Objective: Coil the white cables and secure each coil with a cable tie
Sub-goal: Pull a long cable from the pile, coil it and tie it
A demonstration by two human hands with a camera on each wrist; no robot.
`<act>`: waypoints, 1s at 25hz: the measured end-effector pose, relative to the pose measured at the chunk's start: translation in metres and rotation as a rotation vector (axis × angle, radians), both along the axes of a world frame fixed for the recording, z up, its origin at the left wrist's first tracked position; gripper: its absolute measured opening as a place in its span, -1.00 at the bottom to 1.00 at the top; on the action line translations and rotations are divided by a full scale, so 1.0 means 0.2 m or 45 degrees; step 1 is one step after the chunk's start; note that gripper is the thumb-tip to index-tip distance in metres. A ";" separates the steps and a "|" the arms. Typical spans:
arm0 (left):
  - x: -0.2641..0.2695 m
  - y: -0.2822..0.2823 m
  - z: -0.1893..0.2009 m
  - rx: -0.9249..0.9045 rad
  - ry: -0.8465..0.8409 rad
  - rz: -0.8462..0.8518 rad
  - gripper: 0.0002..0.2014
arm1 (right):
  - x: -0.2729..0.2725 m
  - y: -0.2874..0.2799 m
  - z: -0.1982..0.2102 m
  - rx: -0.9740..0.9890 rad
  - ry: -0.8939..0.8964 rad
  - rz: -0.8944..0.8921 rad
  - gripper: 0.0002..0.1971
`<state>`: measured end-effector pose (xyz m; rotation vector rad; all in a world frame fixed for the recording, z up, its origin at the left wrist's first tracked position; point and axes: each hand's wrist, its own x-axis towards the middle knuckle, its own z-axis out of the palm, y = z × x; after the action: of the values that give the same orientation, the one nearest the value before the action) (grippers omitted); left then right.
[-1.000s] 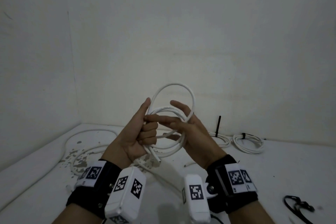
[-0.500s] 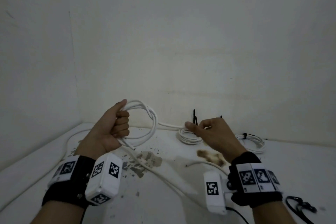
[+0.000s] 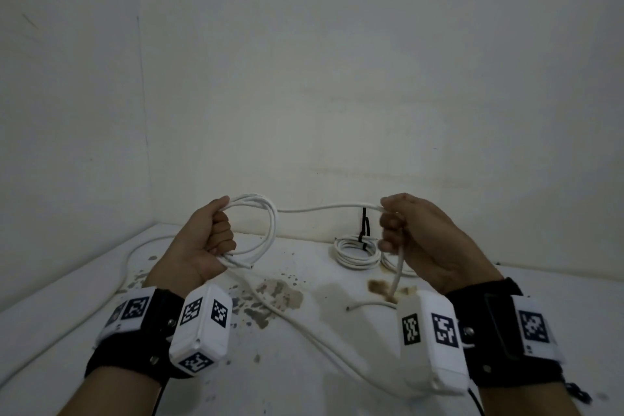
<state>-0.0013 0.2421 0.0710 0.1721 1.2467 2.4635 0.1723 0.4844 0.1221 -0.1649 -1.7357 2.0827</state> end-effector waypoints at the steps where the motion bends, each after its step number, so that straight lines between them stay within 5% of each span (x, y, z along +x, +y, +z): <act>1: -0.01 0.00 0.01 0.049 -0.016 0.007 -0.36 | 0.01 -0.02 0.02 0.003 0.022 0.117 -0.83; 5: 0.00 -0.02 0.02 0.114 -0.045 -0.019 -0.36 | 0.04 -0.05 0.02 0.087 0.041 0.378 -0.71; 10: 0.02 0.02 0.04 0.178 -0.032 -0.058 -0.43 | 0.08 -0.07 0.00 0.630 -0.090 0.539 -0.66; 15: 0.08 0.09 0.08 0.467 -0.052 -0.134 -0.49 | -0.03 -0.16 -0.09 1.743 -0.013 0.033 -0.74; 20: 0.14 0.18 0.13 0.470 -0.018 -0.192 -0.46 | -0.14 -0.29 -0.19 1.767 0.075 -0.077 -0.58; 25: 0.14 0.10 0.15 0.309 0.076 -0.177 -0.54 | -0.12 -0.21 -0.21 1.664 -0.057 -0.052 -0.80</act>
<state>0.0267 0.2629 0.1005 0.3858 0.9210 2.4964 0.1488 0.4418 0.0797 0.1496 -2.6610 0.5854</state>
